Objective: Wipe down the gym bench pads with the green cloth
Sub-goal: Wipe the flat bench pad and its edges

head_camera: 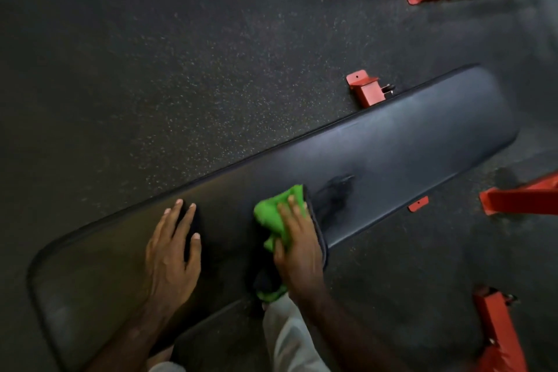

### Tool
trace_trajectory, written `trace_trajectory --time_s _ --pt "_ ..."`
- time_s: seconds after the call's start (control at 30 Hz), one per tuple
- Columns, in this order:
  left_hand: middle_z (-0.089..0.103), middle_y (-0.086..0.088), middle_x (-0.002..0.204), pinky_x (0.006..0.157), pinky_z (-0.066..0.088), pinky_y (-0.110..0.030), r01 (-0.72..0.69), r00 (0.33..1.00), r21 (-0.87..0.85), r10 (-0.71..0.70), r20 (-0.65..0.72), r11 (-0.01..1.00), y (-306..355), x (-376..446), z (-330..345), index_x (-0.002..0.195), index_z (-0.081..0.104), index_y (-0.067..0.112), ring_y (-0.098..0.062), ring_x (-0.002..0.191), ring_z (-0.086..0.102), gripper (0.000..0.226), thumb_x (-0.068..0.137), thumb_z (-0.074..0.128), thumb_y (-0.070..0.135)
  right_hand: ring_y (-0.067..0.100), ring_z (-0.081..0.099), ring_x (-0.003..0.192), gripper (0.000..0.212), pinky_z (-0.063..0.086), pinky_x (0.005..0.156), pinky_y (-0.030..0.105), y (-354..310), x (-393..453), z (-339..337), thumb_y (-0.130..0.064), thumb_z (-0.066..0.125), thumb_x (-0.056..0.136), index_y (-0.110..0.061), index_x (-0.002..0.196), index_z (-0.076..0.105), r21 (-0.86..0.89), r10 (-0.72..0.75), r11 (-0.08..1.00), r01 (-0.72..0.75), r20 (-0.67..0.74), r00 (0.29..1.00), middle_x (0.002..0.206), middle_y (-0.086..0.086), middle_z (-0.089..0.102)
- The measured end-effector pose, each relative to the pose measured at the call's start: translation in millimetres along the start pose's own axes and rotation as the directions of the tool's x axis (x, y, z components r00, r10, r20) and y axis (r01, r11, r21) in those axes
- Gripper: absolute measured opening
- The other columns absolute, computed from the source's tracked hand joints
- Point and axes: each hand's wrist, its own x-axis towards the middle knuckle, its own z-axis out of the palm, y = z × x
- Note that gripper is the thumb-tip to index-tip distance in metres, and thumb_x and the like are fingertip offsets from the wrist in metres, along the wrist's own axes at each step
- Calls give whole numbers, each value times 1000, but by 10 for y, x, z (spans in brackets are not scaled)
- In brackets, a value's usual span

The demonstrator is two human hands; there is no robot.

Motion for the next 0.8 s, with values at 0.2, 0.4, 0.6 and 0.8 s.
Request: trace_trajectory --time_s 0.2,0.4,0.6,0.8 --pt "36 1 165 118 32 -46 -15 997 -90 8 -79 996 -40 -19 -16 154 47 18 -21 155 28 54 105 33 36 23 11 160 74 18 127 56 -760 -66 527 -26 62 89 -25 159 38 59 -192 981 182 325 926 171 -1 24" --pt "30 1 168 119 31 -50 75 997 -6 -75 -30 997 -187 -187 -201 156 44 23 -22 156 23 57 100 41 34 30 34 152 72 42 115 54 -274 -299 327 -36 61 86 -24 155 45 -104 -353 914 391 267 896 167 -2 33" --pt "24 1 171 121 25 -48 105 993 16 -104 -64 994 -380 -390 -197 158 41 23 -23 158 18 60 99 43 32 31 13 160 75 16 127 58 -1020 -182 751 -22 63 89 -21 160 36 -7 -101 994 105 229 968 171 3 26" --pt "28 -3 169 119 29 -53 189 973 -16 -190 -129 982 -547 -637 -324 157 43 21 -27 156 23 61 99 43 38 24 22 157 75 37 120 52 -654 -610 658 -53 47 92 -28 161 35 -75 -406 868 491 464 788 171 -6 19"
